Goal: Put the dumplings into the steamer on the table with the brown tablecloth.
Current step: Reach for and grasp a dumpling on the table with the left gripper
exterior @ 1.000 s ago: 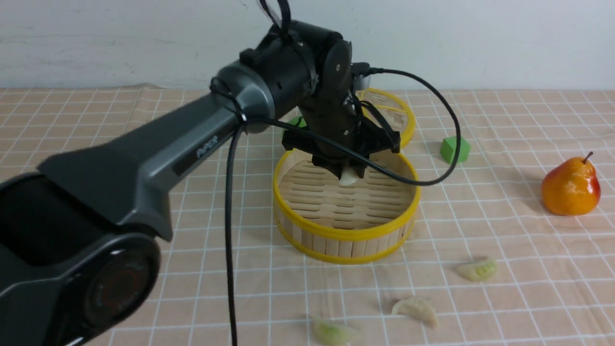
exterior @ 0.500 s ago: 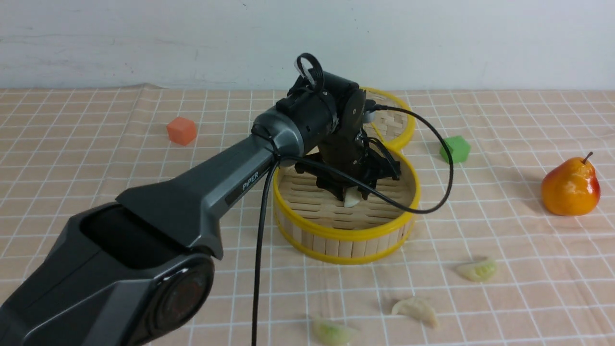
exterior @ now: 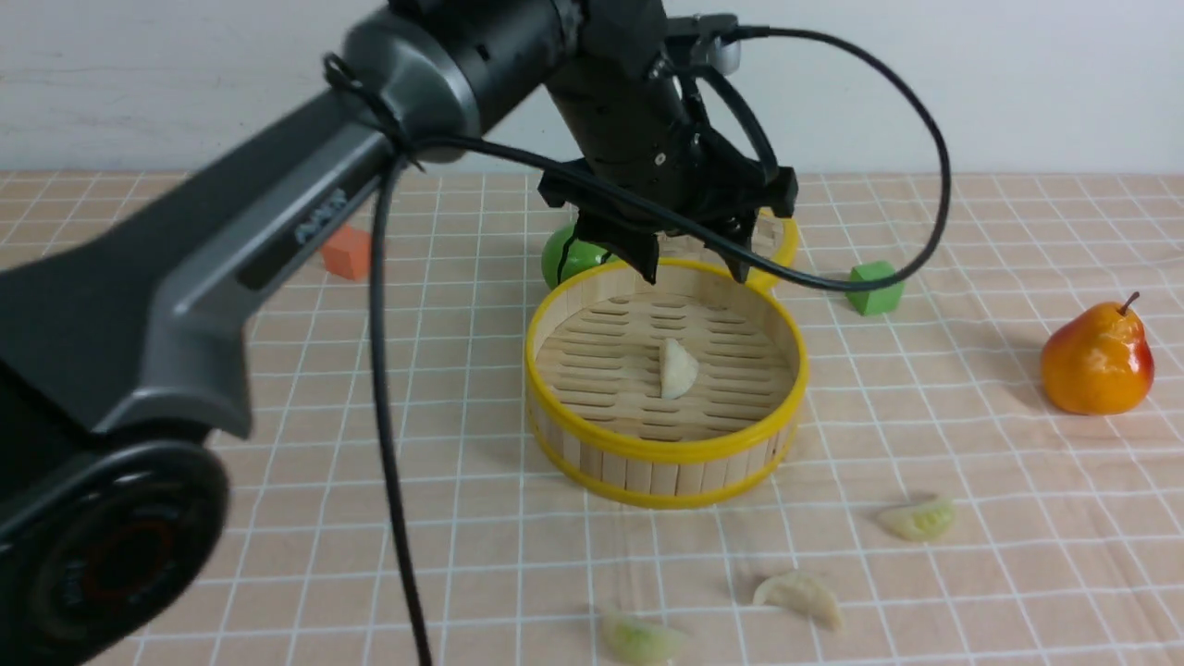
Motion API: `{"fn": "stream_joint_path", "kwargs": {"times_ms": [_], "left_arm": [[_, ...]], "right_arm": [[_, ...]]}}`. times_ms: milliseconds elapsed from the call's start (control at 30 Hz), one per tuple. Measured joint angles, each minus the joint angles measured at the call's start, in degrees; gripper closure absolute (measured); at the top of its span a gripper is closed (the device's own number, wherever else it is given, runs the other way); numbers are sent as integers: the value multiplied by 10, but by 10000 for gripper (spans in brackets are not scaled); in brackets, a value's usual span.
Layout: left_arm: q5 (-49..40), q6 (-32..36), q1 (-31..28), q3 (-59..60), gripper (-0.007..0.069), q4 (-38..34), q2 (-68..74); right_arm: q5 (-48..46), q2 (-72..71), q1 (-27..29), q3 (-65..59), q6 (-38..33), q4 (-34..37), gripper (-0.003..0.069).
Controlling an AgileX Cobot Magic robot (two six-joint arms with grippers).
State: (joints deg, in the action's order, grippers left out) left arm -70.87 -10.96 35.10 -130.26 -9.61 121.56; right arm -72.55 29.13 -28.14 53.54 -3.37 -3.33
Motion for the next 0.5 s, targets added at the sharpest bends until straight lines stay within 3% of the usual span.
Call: {"fn": "stream_joint_path", "kwargs": {"times_ms": [133, 167, 200, 300, 333, 500], "left_arm": [[-3, 136, 0, 144, 102, -51, -73], [-3, 143, 0, 152, 102, -52, -76], [-3, 210, 0, 220, 116, -55, -96], [-2, 286, 0, 286, 137, -54, -111], [-2, 342, 0, 328, 159, -51, -112], [3, 432, 1, 387, 193, -49, -104]], "right_arm": [[0, 0, 0, 0, 0, 2, 607], [0, 0, 0, 0, 0, 2, 607], [0, 0, 0, 0, 0, 10, 606], [0, 0, 0, 0, 0, 23, 606], [0, 0, 0, 0, 0, 29, 604], [0, 0, 0, 0, 0, 30, 599]]}}
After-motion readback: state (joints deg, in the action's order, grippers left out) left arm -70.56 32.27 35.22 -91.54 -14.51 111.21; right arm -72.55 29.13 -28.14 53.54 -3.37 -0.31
